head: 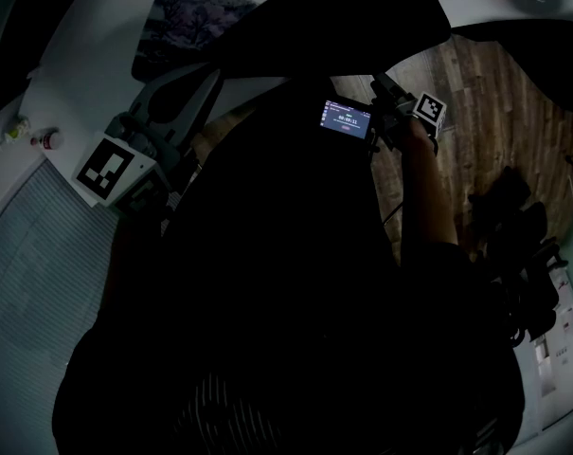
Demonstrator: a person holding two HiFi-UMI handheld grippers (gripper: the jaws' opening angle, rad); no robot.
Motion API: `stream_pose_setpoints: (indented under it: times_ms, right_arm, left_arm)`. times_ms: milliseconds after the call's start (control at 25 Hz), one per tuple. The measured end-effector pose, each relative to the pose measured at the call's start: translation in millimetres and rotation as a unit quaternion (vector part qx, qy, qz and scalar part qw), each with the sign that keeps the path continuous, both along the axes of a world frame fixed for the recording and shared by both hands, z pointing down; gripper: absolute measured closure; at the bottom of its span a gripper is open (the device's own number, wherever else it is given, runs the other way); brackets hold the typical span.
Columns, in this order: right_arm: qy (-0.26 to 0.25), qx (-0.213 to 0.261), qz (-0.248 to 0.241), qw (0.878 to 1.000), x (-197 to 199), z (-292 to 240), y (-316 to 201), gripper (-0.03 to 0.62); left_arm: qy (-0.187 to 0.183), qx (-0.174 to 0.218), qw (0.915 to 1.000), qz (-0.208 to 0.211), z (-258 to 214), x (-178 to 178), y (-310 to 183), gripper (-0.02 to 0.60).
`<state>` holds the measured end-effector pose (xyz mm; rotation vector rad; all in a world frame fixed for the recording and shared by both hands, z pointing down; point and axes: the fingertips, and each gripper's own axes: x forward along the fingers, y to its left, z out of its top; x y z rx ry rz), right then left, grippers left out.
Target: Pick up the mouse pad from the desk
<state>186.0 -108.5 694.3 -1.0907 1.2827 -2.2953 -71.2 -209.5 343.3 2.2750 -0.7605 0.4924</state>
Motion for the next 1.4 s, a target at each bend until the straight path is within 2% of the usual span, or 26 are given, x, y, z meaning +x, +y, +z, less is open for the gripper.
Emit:
stream_pose_setpoints:
  times_ms: [80, 160, 280, 400, 480, 720, 880, 920, 1040, 1240, 1400]
  right_arm:
    - [-0.028, 0.025, 0.019, 0.999, -2.7, -3.8, -3.4, 0.307]
    - [-0.048, 0.079, 0.041, 0.995, -0.9, -17.0, -12.1, 0.318]
    - [-0.047, 0.123, 0.050, 0.990, 0.3, -27.1, -18.4, 0.316]
    - [-0.033, 0.128, 0.038, 0.990, -4.3, -23.0, -23.4, 0.316]
    - [-0.028, 0.124, 0.047, 0.991, -6.3, -18.9, -28.6, 0.316]
    - [-0.033, 0.129, 0.053, 0.990, -19.3, -20.5, -45.7, 0.323]
    - [-0.026, 0.148, 0.055, 0.987, -20.1, -28.1, -52.7, 0.444]
    - [-0.021, 0.155, 0.050, 0.986, -20.0, -30.7, -53.8, 0.458]
    - [-0.006, 0.184, 0.025, 0.983, -21.2, -43.9, -57.3, 0.573]
    - [0.030, 0.209, -0.028, 0.977, -24.9, -60.2, -62.1, 0.579]
    - [0.067, 0.240, -0.082, 0.965, -27.2, -77.9, -68.5, 0.580]
  left_arm:
    - [-0.002, -0.004, 1.0000, -0.002, 3.1, -2.1, -0.7, 0.575]
    - [-0.010, -0.003, 0.9999, 0.002, 6.2, -4.0, 0.6, 0.574]
    - [-0.032, 0.001, 0.9994, 0.015, 10.7, -7.0, 5.8, 0.574]
    - [-0.011, -0.011, 0.9999, 0.002, 11.7, -8.4, 6.3, 0.574]
    - [0.000, -0.017, 0.9998, -0.010, 11.3, -11.0, 6.8, 0.574]
    - [0.002, -0.021, 0.9995, -0.023, 13.1, -17.6, 11.9, 0.575]
    - [0.004, -0.019, 0.9993, -0.033, 12.4, -22.3, 13.4, 0.575]
    - [0.005, -0.018, 0.9992, -0.035, 12.4, -23.4, 13.6, 0.574]
    - [0.012, -0.015, 0.9991, -0.039, 12.1, -25.9, 15.2, 0.574]
    - [0.023, -0.007, 0.9987, -0.045, 6.7, -27.1, 15.3, 0.574]
    - [0.029, 0.009, 0.9985, -0.045, -2.9, -26.1, 12.0, 0.574]
